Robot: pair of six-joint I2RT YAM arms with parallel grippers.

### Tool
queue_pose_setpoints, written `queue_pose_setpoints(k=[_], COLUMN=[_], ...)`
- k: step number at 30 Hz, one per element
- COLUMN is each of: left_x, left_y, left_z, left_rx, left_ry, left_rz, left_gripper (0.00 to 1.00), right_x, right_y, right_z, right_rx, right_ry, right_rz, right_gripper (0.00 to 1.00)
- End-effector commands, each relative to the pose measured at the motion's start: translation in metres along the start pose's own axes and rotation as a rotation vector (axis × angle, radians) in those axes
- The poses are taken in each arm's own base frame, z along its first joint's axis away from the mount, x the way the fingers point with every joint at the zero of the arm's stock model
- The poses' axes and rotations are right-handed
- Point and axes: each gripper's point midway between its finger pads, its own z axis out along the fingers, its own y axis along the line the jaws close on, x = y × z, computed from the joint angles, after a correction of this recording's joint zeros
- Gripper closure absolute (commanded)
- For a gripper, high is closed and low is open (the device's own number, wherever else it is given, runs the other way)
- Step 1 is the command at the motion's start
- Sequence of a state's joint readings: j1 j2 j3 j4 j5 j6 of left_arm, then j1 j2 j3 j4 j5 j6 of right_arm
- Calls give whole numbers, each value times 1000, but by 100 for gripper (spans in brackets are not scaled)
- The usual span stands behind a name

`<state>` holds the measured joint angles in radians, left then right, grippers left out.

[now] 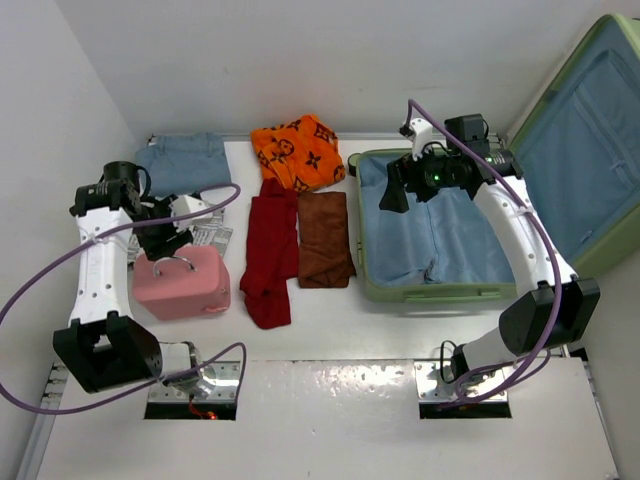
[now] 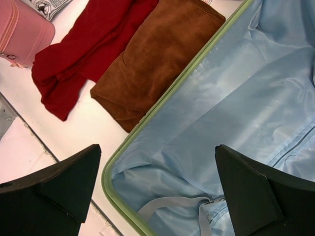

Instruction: Pack the luggage

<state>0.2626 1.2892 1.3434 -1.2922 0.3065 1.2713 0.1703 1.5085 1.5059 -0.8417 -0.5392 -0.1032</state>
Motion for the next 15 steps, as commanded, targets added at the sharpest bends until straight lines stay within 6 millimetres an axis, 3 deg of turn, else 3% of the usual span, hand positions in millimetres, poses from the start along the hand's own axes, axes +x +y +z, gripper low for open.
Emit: queue_pose_setpoints(k=[1,15], left_x=[-1,15], left_y=[5,-22], left_z=[-7,6], left_rx=[-21,35], left_ry=[-10,28], left_rz=[98,133], left_gripper=[39,39], right_x=[-8,-7], right_y=[0,0], right_z=[-1,4], right_rx=[5,-1], right_ry=[-18,-4], right_rz=[-35,-36], right_gripper=[1,1])
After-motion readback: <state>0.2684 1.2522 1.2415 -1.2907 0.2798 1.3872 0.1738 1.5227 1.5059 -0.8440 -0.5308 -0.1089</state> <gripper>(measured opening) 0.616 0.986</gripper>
